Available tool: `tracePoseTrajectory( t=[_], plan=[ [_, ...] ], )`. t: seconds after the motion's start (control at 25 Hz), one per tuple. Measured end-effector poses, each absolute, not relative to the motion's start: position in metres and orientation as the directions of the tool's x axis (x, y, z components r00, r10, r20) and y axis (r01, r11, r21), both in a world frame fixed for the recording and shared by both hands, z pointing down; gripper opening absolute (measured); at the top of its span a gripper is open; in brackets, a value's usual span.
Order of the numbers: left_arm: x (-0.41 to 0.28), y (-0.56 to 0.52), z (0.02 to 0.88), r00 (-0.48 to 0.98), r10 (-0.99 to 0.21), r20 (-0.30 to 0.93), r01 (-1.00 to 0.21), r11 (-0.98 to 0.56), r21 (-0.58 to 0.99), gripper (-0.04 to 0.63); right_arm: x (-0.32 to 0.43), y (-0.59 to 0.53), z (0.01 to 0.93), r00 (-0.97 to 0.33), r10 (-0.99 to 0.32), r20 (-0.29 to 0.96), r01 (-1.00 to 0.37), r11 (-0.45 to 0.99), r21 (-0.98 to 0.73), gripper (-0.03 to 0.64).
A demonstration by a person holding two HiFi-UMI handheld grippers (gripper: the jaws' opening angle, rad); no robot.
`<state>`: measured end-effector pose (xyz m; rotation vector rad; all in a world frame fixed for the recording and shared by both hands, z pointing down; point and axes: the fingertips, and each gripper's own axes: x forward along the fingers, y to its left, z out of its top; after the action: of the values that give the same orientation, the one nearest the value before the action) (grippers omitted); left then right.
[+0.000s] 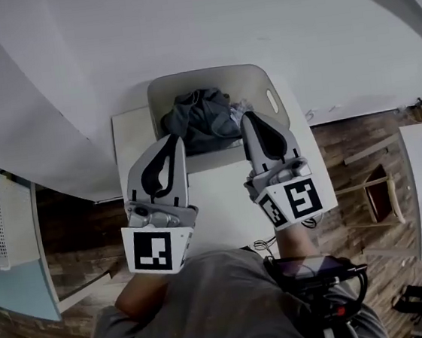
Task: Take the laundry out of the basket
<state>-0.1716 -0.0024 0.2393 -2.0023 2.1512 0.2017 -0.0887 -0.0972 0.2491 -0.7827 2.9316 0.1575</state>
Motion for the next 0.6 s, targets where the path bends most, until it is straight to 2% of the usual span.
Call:
tracePoseTrajectory(
  t=[0.2, 0.6],
  plan=[
    [-0.185, -0.010, 0.239, -0.121, -0.968, -0.220, -0.991, 0.130, -0.029, 0.008, -0.107, -0.114, 0.244, -0.887, -0.447, -0.115, -0.457, 0.885, 0.088, 0.009],
    [-0.229, -0.027, 0.259, -0.234, -0.956, -0.176, -0.972, 0.237, 0.008, 0.008, -0.150, -0.143, 0.276, -0.928, -0.373, -0.013, -0.373, 0.924, 0.082, 0.011]
  ],
)
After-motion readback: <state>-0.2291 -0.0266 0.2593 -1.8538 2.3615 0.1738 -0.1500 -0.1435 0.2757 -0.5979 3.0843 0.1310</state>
